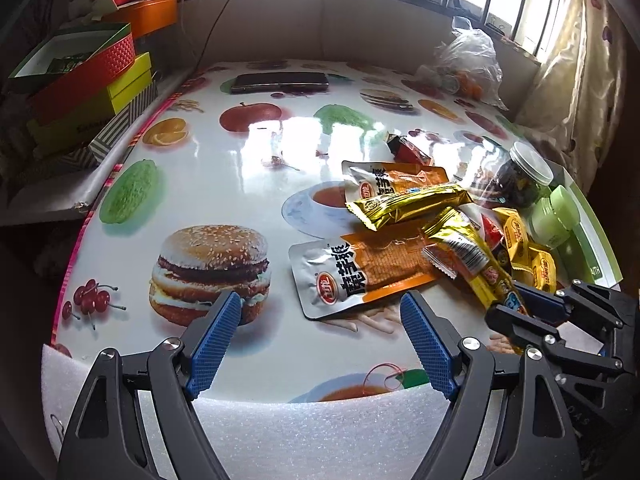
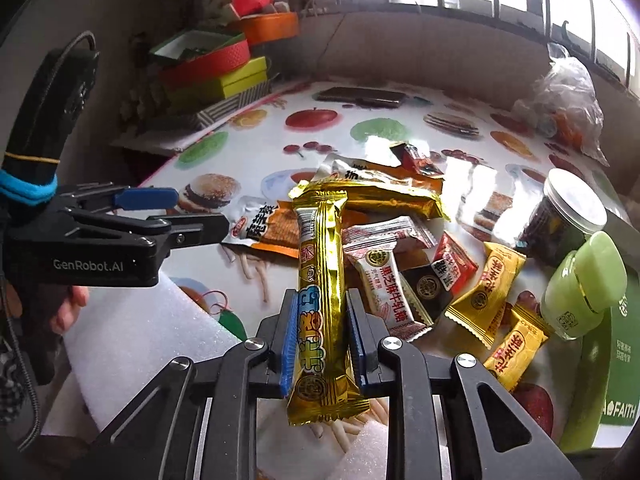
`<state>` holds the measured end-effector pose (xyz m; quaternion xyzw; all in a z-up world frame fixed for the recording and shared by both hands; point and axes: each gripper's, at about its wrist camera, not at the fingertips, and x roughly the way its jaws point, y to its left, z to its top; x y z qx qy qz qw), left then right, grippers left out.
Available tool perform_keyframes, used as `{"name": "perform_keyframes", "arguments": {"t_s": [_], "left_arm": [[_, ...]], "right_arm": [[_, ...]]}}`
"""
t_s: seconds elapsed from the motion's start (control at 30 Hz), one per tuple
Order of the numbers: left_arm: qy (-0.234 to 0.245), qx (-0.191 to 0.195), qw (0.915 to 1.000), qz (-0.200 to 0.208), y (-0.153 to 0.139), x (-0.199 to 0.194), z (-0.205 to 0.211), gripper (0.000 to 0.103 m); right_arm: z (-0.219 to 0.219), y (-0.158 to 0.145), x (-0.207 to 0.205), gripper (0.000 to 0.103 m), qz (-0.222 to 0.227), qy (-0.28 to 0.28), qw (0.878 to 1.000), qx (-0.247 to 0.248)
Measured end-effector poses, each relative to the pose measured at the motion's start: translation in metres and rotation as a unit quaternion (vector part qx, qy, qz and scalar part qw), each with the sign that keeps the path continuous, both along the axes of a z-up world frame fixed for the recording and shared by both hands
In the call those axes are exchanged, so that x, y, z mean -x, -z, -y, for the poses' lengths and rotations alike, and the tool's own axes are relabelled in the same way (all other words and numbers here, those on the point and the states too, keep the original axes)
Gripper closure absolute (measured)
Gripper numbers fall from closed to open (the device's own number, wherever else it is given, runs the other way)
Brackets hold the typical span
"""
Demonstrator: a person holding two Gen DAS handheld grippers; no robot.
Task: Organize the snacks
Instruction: 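Reach into the snack pile and grasp a gold snack bar with the right gripper, then grasp a red-white wrapped candy with the left gripper while the right gripper holds the gold bar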
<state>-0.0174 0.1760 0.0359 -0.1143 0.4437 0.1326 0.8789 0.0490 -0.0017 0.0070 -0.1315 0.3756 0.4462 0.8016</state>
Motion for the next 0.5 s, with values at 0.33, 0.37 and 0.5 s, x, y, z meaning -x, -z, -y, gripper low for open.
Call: {"name": "perform_keyframes", "arguments": {"t_s": [0.33,0.37,0.5], "left_arm": [[0.027,0.033,0.9991,0.007,-0.004,-0.025,0.033,0.021],[0.028,0.032,0.9991,0.006,-0.004,-0.029,0.037,0.021],[0.043,0.036,0.9984,-0.005,-0.002,-0.042,0.053,0.021]], "right_arm": [[0.062,-0.03,-0.004,0.081,0.015,0.099,0.994,-0.036],[0.066,-0.03,-0.005,0.081,0.016,0.105,0.994,-0.037],[0.084,-0.035,-0.008,0.081,0.014,0.125,0.991,-0.045]]}}
